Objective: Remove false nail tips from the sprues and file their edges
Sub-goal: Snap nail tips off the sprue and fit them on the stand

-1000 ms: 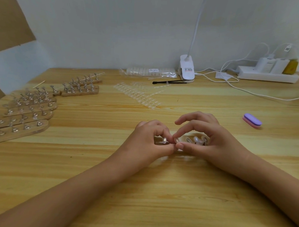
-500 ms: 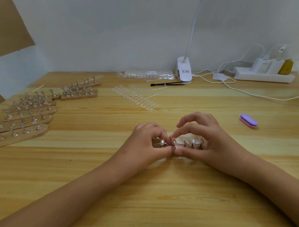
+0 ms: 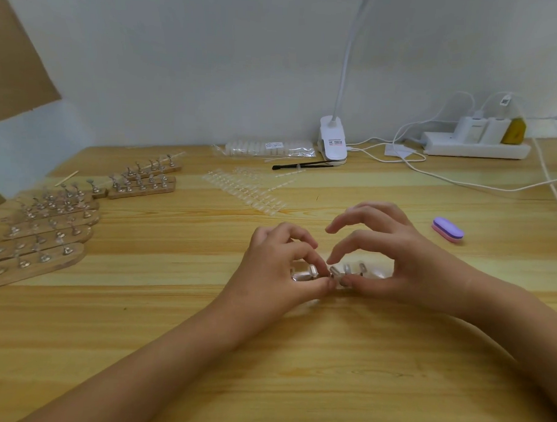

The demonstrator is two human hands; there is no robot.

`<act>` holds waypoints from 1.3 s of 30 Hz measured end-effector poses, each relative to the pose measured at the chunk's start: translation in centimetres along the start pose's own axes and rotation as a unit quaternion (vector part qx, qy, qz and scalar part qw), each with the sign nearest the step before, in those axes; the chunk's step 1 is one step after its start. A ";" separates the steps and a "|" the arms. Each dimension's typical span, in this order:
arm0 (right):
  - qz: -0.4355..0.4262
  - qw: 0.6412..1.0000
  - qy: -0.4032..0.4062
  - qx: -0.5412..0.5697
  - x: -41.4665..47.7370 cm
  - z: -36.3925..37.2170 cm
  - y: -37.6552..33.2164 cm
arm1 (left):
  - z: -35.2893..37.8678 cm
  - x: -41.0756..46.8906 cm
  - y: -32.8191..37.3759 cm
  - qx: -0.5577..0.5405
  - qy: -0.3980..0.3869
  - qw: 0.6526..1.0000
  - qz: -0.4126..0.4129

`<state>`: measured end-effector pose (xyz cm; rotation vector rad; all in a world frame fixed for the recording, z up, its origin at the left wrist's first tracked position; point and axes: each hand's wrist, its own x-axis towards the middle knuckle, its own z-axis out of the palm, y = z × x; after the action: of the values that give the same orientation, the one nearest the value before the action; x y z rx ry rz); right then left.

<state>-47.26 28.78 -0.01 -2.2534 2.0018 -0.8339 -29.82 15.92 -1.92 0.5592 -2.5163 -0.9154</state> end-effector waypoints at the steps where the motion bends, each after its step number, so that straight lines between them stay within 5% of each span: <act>1: -0.001 1.000 0.005 0.002 0.0 0.1 0.0 | 0.0 0.0 0.0 -0.013 -0.005 1.000 -0.009; 39: 0.065 0.992 0.000 0.106 0.4 0.5 -0.9 | 0.0 0.3 -0.1 -0.060 -0.025 0.998 -0.013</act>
<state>-46.19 28.46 0.06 -1.9874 1.9323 -0.9792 -30.06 15.65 -1.92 0.5379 -2.4828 -1.0931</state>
